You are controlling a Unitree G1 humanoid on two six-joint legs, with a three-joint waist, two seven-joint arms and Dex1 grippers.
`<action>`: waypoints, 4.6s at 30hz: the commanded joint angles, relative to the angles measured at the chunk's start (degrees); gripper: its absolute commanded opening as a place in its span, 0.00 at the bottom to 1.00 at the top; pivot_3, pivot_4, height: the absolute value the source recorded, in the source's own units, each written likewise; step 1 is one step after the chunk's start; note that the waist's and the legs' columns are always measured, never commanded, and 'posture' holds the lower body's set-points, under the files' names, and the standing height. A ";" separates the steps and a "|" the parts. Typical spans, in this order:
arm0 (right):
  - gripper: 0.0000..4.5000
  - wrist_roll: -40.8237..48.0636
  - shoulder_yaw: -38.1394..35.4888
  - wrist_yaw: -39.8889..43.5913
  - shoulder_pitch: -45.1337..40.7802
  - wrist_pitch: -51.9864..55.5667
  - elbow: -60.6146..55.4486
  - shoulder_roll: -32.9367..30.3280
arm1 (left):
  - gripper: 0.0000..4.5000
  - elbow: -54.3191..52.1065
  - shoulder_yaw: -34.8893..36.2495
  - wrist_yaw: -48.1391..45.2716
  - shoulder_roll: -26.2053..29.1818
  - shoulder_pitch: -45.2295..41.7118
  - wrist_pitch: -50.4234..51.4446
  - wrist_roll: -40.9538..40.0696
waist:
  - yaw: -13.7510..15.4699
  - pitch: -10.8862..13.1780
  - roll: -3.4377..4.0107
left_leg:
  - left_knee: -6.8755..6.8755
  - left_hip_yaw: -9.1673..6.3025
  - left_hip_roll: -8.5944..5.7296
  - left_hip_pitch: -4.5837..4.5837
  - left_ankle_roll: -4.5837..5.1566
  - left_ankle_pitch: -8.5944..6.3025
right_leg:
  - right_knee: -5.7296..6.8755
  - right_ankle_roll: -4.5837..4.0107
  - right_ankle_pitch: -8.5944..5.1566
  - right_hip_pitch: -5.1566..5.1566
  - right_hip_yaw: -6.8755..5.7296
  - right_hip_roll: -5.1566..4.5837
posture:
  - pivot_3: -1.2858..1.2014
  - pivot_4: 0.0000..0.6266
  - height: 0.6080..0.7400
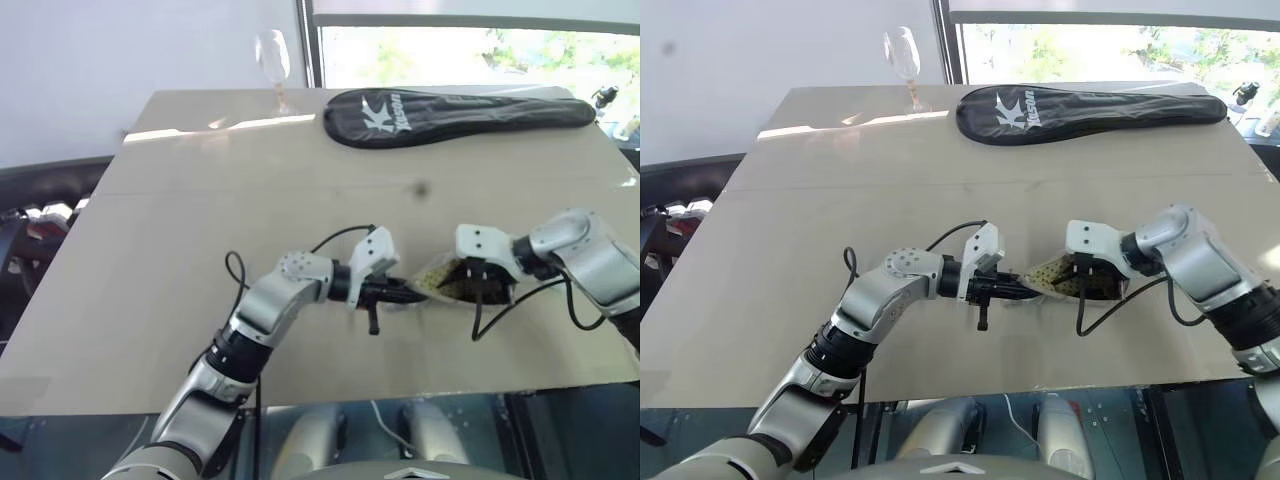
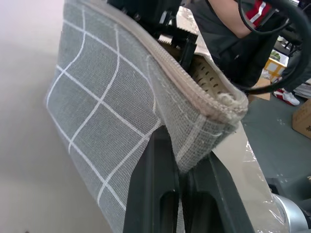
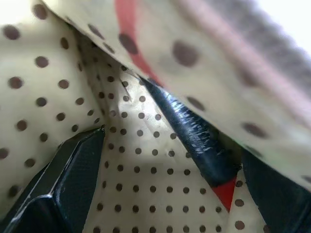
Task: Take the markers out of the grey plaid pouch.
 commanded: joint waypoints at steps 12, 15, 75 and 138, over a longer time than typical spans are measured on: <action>0.09 -5.39 -0.64 1.10 2.70 -7.08 4.97 2.20 | 0.00 -0.89 0.39 0.21 0.97 0.61 -2.74 0.39 | -0.29 -0.07 -0.08 | 0.03 -0.04 -0.01 0.05 0.00 0.00 | 0.04 0.00 0.00 0.04 -0.03 -0.01 | 0.52 0.24 1.00; 0.09 -0.57 -4.87 2.28 4.93 -5.47 0.12 2.72 | 0.00 0.02 -0.55 0.79 1.72 0.69 -5.02 2.70 | -0.27 -0.07 -0.08 | 0.03 -0.05 -0.01 0.05 -0.01 0.00 | 0.04 0.00 0.00 0.04 -0.03 -0.01 | 0.52 0.24 1.00; 0.09 13.71 -26.51 -9.13 20.53 -1.29 -21.67 -4.78 | 0.00 4.47 -0.58 2.14 4.35 2.67 -23.09 11.78 | 0.56 0.04 -0.01 | -0.03 -0.06 -0.03 -0.07 0.00 -0.01 | -0.09 0.00 0.00 0.01 -0.06 -0.08 | 0.52 0.24 1.00; 0.81 28.29 -40.89 -28.33 26.02 10.35 -15.18 2.30 | 0.53 12.36 16.07 15.58 19.05 9.29 -36.31 20.13 | 0.65 0.11 0.08 | -0.11 -0.03 -0.03 -0.07 0.01 -0.01 | -0.07 0.00 0.00 -0.04 0.05 -0.10 | 0.52 0.24 1.00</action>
